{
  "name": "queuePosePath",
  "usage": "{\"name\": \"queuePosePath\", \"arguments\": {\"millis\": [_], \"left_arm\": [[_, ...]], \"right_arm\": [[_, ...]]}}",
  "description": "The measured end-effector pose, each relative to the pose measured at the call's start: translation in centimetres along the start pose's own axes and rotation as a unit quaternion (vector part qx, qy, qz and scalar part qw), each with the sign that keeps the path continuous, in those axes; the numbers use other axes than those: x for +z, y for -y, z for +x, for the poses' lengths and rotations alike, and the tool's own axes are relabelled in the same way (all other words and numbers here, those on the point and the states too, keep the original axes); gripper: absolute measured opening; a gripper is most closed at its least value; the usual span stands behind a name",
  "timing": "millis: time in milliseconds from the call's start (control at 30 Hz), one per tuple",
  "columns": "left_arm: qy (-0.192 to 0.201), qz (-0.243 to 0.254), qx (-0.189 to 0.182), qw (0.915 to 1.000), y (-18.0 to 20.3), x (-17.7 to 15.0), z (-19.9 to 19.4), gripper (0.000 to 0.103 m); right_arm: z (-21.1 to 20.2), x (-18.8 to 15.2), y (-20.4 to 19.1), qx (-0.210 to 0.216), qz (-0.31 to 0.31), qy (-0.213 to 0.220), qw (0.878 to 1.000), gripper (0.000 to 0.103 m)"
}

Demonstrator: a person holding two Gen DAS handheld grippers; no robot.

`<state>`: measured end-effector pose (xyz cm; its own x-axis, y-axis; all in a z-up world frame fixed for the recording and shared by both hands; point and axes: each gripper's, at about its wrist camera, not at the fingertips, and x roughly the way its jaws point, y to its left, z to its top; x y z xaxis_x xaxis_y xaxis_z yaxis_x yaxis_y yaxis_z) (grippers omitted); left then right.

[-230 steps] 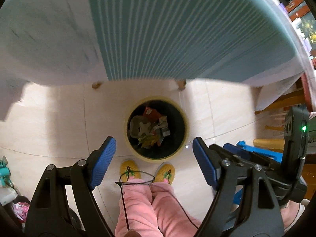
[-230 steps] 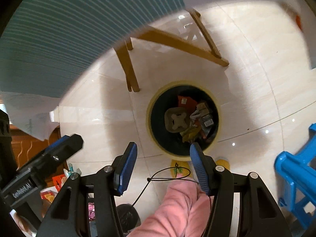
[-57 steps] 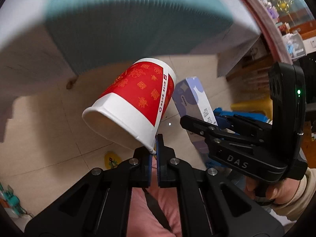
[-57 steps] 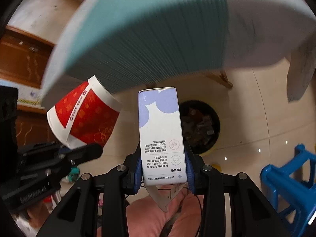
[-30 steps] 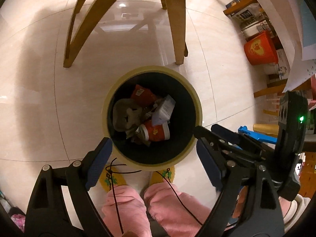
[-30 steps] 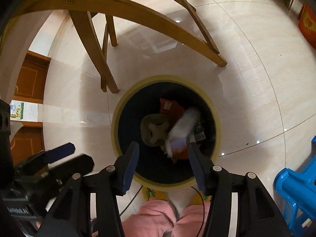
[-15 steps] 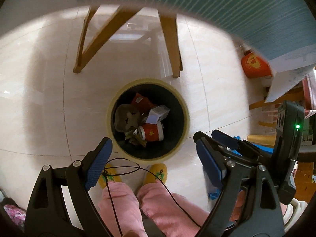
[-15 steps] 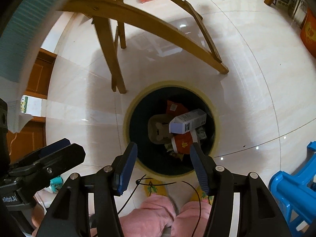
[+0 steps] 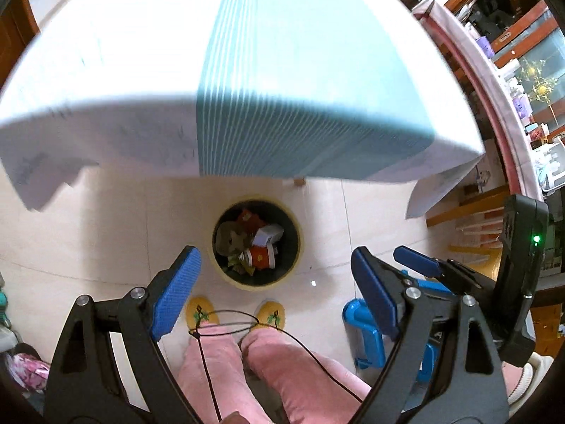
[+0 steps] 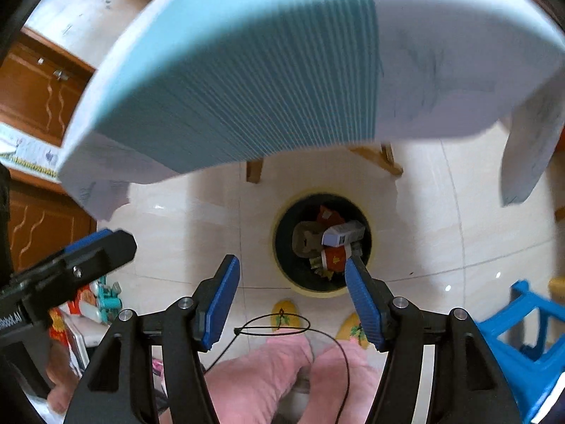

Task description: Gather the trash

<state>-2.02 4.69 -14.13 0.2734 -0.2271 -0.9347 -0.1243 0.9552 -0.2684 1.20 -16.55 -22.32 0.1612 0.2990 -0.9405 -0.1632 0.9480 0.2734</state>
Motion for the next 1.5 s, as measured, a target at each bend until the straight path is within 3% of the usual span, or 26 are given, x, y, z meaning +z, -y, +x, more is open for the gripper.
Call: {"name": "queuePosePath", "arguments": {"millis": [100, 333, 667, 1000, 1500], "left_arm": [[0.012, 0.003, 0.001, 0.9999, 1.0, 0.9, -3.2, 0.085], [0.046, 0.014, 0.016, 0.9987, 3.7, 2.6, -10.4, 0.085], [0.077, 0.011, 0.048, 0.9958, 5.9, 3.6, -15.5, 0.085], [0.094, -0.003, 0.071, 0.9930, 6.1, 4.7, -16.4, 0.085], [0.124, -0.004, 0.084, 0.9887, 6.9, 5.3, -17.6, 0.084]], "right_arm": [[-4.1, 1.0, -1.5, 0.000, -0.012, 0.009, 1.000, 0.069], [-12.5, 3.3, -4.3, 0.002, -0.020, 0.033, 0.999, 0.070], [-20.2, 5.0, -7.0, -0.024, -0.053, 0.091, 0.994, 0.070], [-22.7, 6.0, -8.4, -0.030, -0.085, 0.136, 0.987, 0.070], [-23.6, 6.5, -8.9, -0.028, -0.096, 0.160, 0.982, 0.070]]}}
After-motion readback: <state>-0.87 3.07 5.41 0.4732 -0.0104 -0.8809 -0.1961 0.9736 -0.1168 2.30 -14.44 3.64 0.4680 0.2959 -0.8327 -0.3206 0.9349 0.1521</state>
